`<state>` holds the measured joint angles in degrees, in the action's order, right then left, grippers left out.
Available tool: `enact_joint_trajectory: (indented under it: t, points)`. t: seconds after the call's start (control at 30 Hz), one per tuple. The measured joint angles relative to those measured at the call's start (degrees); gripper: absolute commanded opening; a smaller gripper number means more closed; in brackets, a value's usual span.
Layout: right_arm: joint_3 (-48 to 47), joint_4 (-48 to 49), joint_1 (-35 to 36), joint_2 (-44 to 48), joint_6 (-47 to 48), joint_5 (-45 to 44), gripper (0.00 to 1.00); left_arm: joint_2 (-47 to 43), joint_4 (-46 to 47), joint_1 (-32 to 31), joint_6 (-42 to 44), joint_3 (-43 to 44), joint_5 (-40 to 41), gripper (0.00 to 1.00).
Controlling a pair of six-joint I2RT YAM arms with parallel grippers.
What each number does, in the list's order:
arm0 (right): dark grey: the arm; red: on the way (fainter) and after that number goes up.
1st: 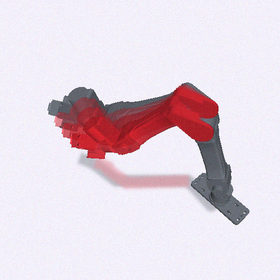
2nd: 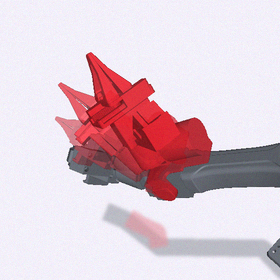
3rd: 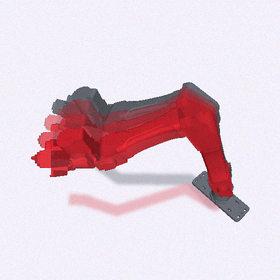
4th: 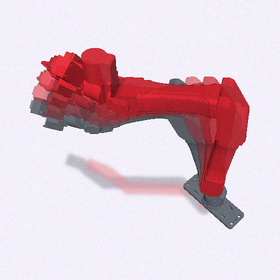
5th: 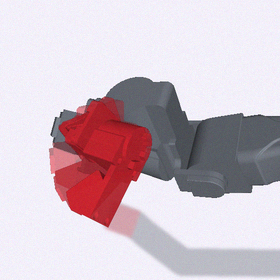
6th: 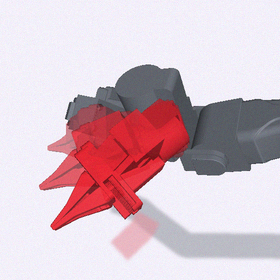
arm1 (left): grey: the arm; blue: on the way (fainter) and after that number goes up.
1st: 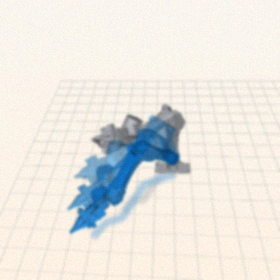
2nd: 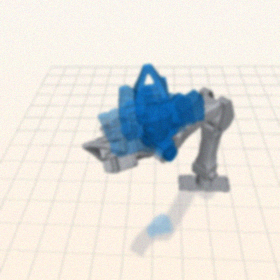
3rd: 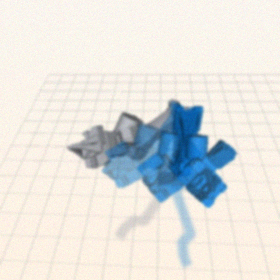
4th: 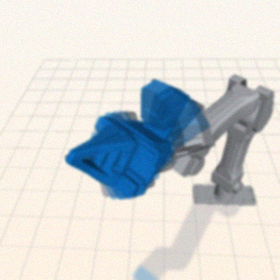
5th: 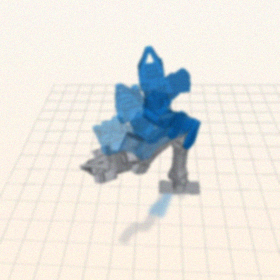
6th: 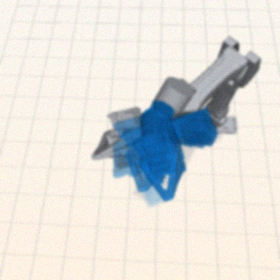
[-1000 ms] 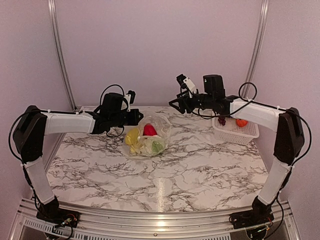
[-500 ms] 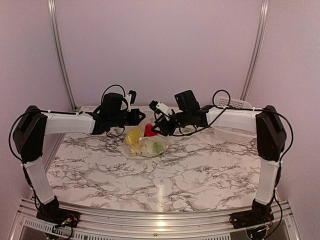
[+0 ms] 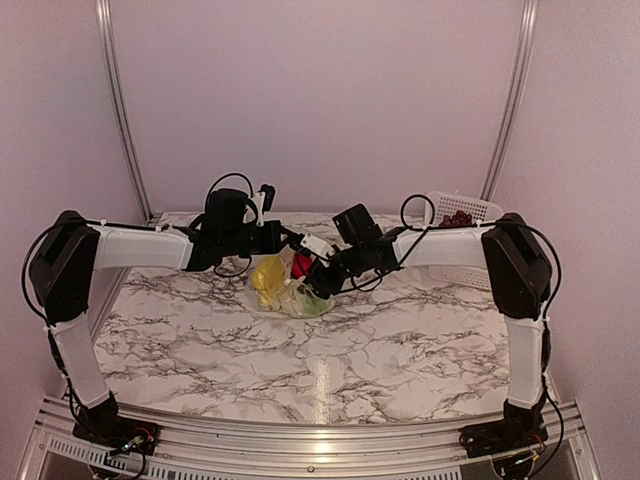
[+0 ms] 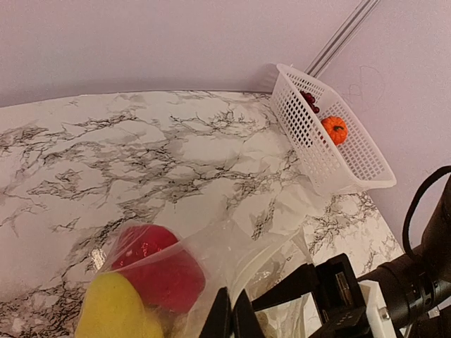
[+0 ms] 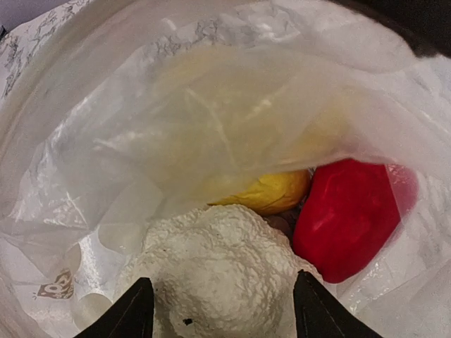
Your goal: Open the zip-top bag and remove the fake food
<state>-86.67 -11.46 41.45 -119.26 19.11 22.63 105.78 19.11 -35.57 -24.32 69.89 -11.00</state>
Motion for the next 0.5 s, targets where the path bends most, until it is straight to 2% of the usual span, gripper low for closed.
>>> enact_joint_trajectory:
  t: [0.1, 0.2, 0.4, 0.5]
  points:
    - [0.13, -0.09, 0.46, -0.74, -0.15, -0.83, 0.75, 0.13, -0.02, 0.00, -0.22, -0.02, -0.39, 0.00]
    - [0.35, 0.07, 0.48, -0.76, -0.46, -1.44, 0.76, 0.17, 0.00, 0.00, -0.37, -0.02, -0.63, 0.00]
    - [0.94, 1.01, 0.50, -1.46, -1.01, -1.97, 0.59, 0.48, 0.00, 0.00, -0.55, -0.02, -0.94, 0.01]
    - [0.96, 1.64, 0.50, -1.79, -1.20, -1.88, 0.48, 0.50, -0.07, 0.00, -0.48, -0.02, -0.72, 0.12]
